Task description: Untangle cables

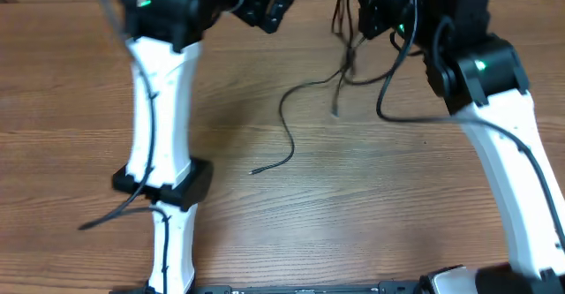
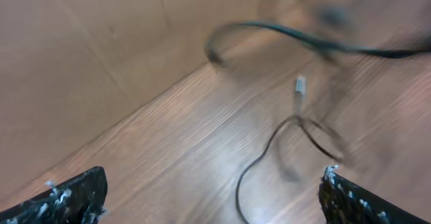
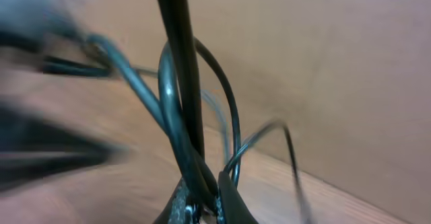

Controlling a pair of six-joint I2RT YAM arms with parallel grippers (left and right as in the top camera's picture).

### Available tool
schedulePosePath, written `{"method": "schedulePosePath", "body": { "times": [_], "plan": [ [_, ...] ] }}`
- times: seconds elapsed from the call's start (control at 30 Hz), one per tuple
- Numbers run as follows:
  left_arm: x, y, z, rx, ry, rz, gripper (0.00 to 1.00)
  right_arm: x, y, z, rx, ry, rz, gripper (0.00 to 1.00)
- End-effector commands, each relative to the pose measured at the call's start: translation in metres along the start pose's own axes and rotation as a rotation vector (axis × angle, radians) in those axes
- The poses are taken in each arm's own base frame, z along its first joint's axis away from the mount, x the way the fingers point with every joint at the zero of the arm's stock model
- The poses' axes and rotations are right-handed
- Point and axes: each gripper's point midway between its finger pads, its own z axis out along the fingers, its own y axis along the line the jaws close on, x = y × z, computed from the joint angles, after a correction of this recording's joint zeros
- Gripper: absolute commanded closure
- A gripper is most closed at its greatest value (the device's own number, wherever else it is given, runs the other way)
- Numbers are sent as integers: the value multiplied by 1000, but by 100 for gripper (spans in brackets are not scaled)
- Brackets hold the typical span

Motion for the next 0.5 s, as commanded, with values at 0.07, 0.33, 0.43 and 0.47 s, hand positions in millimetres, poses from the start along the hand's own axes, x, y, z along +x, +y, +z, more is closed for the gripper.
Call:
{"method": "schedulePosePath", "body": {
  "times": [0.07,0.33,0.43,0.47],
  "plan": [
    [2,9,37,19,-5,77,4,-1,-4,-13,65,19,-51,96],
    [-16,8,14,67,-97,81,0,79,-72,52,263,237,9,96],
    [-18,7,2,63,-103,82,0,146,-91,89,319,388,130,96],
    [-19,6,-2,61,-105,82,0,175,-95,100,331,459,171,96]
  ]
}}
